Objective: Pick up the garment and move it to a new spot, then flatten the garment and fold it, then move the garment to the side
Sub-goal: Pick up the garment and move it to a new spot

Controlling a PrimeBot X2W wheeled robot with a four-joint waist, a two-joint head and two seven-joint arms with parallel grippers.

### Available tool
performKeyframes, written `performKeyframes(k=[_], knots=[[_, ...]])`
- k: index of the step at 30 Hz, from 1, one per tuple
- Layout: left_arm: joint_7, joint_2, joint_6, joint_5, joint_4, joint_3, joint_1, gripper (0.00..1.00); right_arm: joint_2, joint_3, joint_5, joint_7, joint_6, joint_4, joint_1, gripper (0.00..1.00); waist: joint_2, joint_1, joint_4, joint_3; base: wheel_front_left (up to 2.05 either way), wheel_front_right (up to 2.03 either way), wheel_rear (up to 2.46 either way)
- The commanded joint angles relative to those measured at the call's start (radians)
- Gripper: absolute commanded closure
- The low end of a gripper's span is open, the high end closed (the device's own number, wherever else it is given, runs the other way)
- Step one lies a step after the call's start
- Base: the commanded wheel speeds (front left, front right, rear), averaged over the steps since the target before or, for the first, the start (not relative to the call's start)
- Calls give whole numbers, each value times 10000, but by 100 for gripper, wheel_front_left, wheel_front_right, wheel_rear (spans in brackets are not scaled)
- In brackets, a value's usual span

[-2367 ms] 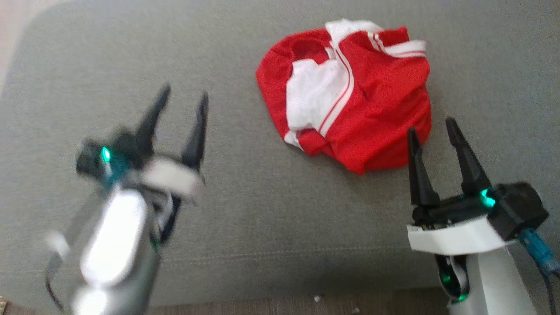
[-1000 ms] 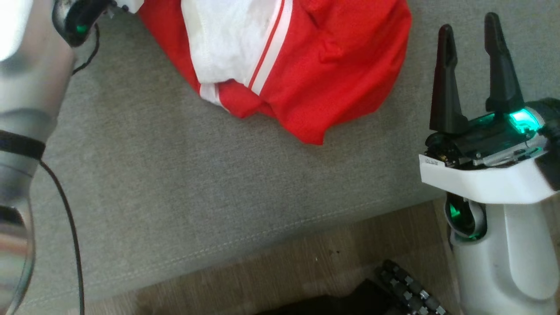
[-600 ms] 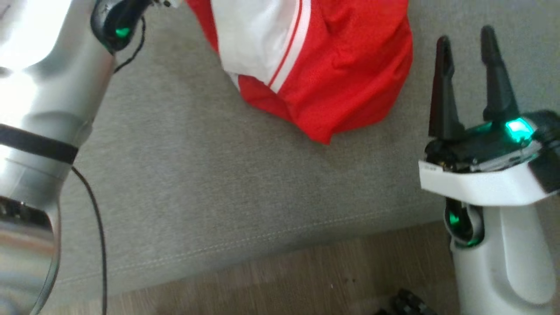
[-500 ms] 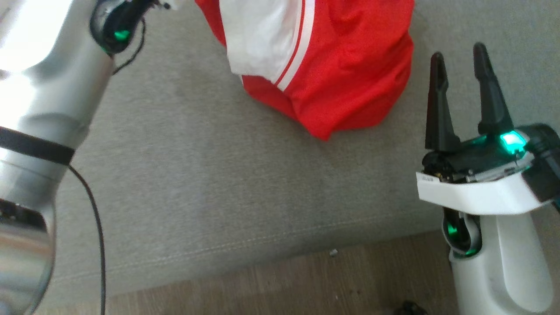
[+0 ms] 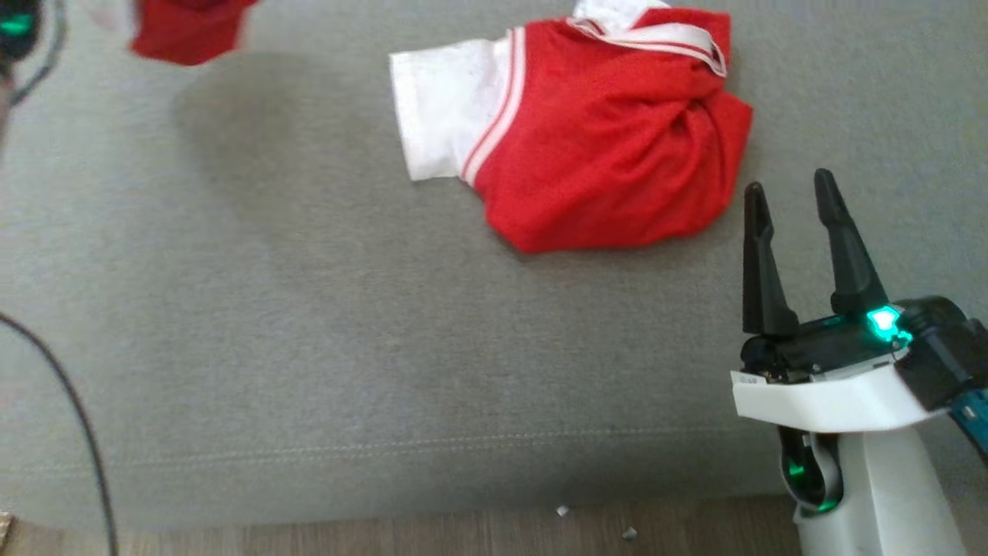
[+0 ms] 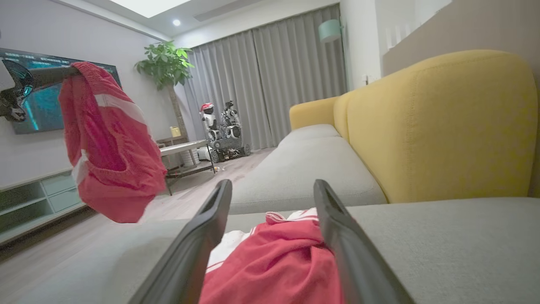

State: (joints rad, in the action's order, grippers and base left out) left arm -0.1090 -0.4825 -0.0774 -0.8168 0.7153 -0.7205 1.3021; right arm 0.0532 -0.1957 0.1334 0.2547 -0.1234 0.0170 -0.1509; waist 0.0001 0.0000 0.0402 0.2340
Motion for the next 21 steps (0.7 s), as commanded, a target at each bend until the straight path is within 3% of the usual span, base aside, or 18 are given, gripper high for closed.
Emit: performKeyframes(k=[1, 5, 11, 17, 21], knots=[[-70, -578, 67, 108, -247, 388, 406, 100, -30, -258, -63, 71, -73, -297, -103, 0, -1, 0, 273, -253, 0, 0, 0], [-331, -1807, 661, 1425, -339, -178, 248, 100, -30, -301, -112, 71, -73, -321, -144, 0, -1, 0, 413, -253, 0, 0, 0], [-507, -2835, 1190, 1580, -2, -189, -736, 100, -30, -410, -100, 71, -73, -364, -201, 0, -1, 0, 594, -107, 0, 0, 0], [-830, -3248, 1373, 1057, 110, 176, -1557, 100, -30, -373, -158, 71, -73, -362, -258, 0, -1, 0, 779, 184, 0, 0, 0], [-908, -3092, 1438, 689, 192, 249, -2221, 100, -30, -410, -259, 71, -73, -340, -365, 0, -1, 0, 851, 418, 0, 0, 0]])
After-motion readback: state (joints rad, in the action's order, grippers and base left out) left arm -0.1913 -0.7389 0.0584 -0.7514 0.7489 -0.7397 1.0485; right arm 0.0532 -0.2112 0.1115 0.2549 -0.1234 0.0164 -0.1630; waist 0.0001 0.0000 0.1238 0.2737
